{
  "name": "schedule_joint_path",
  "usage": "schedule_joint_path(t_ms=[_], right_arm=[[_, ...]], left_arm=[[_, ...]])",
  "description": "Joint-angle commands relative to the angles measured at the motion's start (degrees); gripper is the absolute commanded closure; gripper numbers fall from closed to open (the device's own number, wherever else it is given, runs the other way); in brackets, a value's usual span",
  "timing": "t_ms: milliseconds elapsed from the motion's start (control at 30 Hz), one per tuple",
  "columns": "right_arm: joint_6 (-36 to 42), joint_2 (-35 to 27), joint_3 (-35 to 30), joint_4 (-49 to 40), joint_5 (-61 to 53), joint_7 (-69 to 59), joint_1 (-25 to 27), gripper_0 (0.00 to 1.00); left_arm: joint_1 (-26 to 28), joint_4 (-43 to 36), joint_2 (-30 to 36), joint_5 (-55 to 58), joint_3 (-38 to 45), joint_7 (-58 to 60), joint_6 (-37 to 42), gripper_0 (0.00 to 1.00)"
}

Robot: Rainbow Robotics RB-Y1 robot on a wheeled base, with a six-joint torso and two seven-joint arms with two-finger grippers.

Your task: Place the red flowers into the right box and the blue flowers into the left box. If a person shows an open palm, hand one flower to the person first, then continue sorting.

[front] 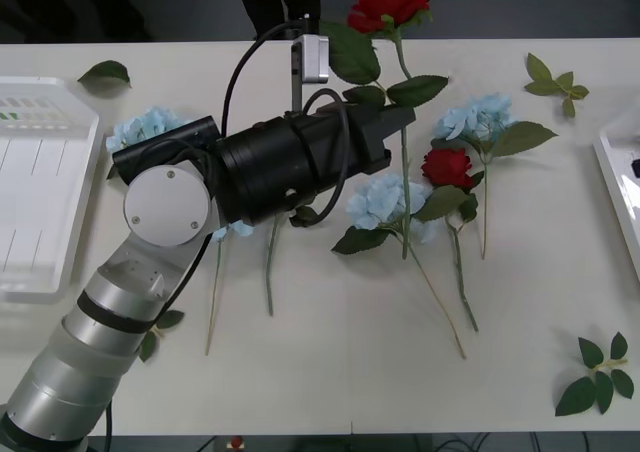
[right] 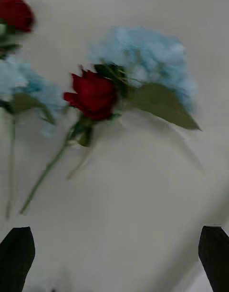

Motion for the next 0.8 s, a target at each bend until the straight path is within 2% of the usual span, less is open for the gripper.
schedule_joint_path(t_ms=[33,233,367,567,800], right_arm=[[3.2,1.2,1.8,-1.6,-8.3,1.0,0.0,0.0],[7.3,3.6,5.9,-1.6,-24.6,-5.1,1.7,0.0],[8.0,5.5,8.4,-1.7,-31.4,-8.8,2.1,0.0],[8.0,10.3,11.0,-2.4,-36.3,-13.9,2.1,0.0],[8.0,16.9,11.3,-6.7,-36.4,-20.3,2.2,0.0]], left_arm=[[-1.4,-0.9,0.7,0.7,-0.2,-0.2,-0.1,1.0],[-1.5,-0.9,0.7,1.0,-0.1,-0.2,-0.1,1.0],[-1.5,-0.9,0.8,1.0,-0.1,-0.1,-0.1,1.0],[-1.5,-0.9,0.9,1.3,-0.1,-0.1,-0.3,1.0],[-1.5,-0.9,0.9,1.5,-0.1,0.1,-0.8,1.0]])
